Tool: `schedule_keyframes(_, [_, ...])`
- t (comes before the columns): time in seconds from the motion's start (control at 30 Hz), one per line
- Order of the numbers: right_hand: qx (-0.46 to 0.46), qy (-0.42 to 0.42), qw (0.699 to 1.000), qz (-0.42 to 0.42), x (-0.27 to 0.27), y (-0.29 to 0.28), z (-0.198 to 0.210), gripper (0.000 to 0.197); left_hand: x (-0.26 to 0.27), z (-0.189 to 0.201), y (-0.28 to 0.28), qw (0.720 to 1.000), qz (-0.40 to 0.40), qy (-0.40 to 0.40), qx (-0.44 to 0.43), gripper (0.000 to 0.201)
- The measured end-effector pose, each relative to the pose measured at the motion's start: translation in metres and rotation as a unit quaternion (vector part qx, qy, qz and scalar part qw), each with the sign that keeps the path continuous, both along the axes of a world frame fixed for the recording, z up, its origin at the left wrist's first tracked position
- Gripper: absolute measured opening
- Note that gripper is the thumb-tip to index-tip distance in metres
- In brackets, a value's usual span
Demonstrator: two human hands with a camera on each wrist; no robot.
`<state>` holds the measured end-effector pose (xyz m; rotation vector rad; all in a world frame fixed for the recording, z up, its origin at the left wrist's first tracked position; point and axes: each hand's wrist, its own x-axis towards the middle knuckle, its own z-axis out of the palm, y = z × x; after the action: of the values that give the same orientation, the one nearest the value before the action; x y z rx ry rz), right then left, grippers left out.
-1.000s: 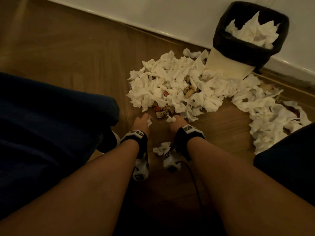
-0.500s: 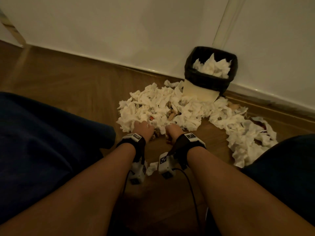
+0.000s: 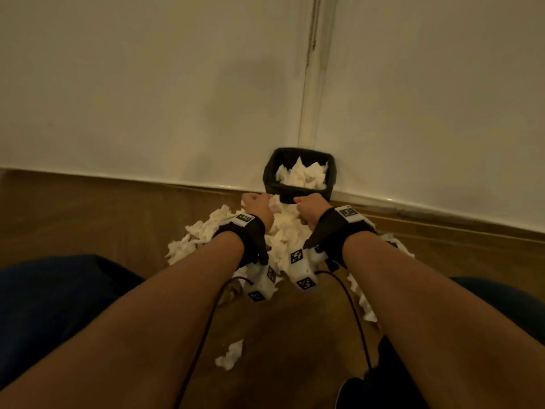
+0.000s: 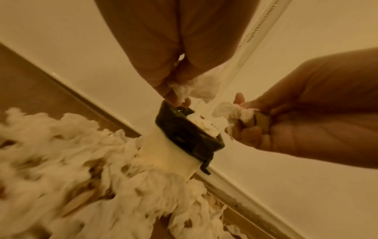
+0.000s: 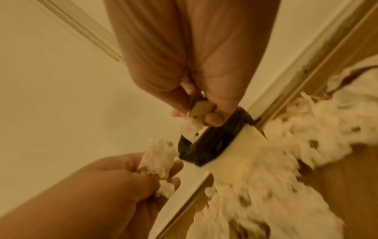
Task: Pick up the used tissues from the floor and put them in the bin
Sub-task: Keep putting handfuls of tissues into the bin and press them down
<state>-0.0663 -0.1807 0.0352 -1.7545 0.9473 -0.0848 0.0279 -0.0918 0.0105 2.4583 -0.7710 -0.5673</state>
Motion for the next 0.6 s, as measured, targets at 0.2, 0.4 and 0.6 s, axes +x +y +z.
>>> schedule_keyframes(0.2, [-0.098, -0.043, 0.993, -0.052, -0.005, -0.059, 0.042, 0.033, 0.010, 0.051, -0.039, 0.986, -0.057, -0.058, -0.145, 0.044])
schedule_keyframes(0.4, [-0.098, -0.065, 0.987, -0.112, 0.000, -0.094, 0.042, 0.035, 0.029, 0.066, -0.067, 0.974, -0.060, -0.091, -0.201, 0.034])
schedule_keyframes(0.6, [-0.116, -0.028, 0.984, -0.132, 0.024, -0.115, 0.019, 0.018, 0.051, 0.034, -0.092, 0.978, -0.108, -0.125, -0.128, 0.034])
